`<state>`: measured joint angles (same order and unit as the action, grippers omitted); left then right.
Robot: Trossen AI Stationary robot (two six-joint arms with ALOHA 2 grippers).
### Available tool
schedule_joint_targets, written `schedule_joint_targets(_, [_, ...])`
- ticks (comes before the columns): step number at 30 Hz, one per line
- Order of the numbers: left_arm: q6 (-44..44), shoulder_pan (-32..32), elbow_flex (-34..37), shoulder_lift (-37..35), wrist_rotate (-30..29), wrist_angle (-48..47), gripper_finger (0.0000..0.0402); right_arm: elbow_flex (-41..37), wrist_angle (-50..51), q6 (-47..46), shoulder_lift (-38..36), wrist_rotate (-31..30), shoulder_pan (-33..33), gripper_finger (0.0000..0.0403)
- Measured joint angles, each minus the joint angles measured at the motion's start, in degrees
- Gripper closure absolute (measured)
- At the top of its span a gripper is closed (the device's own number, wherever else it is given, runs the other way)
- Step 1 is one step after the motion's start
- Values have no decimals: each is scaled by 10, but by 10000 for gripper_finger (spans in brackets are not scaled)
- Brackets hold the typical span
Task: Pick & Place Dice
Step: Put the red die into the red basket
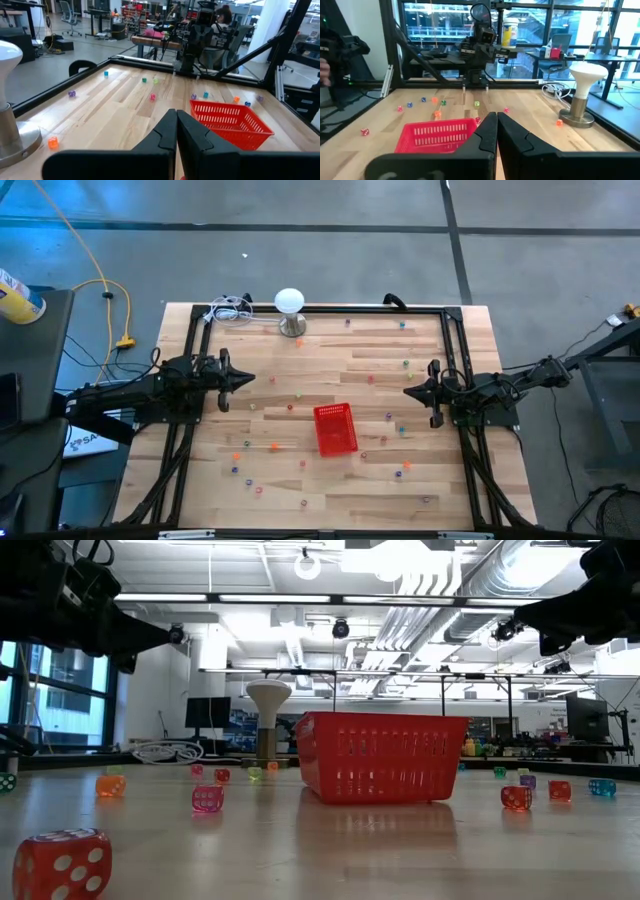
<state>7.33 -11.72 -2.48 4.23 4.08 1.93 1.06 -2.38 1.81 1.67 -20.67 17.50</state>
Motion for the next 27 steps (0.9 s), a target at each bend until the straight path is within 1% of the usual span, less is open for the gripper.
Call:
schedule_joint_targets(2, [0,0,0,0,0,0,399,0,0,-7,0,0,0,402])
schedule_joint_targets(4, [13,0,0,0,6,1,399,0,-2,-37,0,2,0,402])
schedule_joint_targets(7, [95,0,0,0,32,-2,399,-3,-18,-126,0,18,0,402])
schedule_joint_targets(10, [123,0,0,4,28,1,399,-3,-35,-153,0,22,0,402])
schedule_joint_targets(12, [120,0,0,4,18,0,399,-3,-33,-149,0,29,0,402])
schedule_joint_targets(14, [107,0,0,4,15,-2,399,-3,-38,-115,0,22,0,402])
schedule_joint_targets(17, [92,0,0,4,15,-4,399,6,-73,-31,0,-26,0,401])
schedule_joint_targets(19, [95,0,0,4,15,-4,399,30,-67,-5,7,-58,0,396])
schedule_joint_targets(22, [105,0,0,6,7,-5,399,67,-36,-4,49,-91,0,380])
schedule_joint_targets(25, [106,0,0,11,-6,-5,399,108,-35,-9,139,-99,0,363])
schedule_joint_targets(27, [106,0,0,14,-17,-6,399,145,-34,-34,201,-102,0,358])
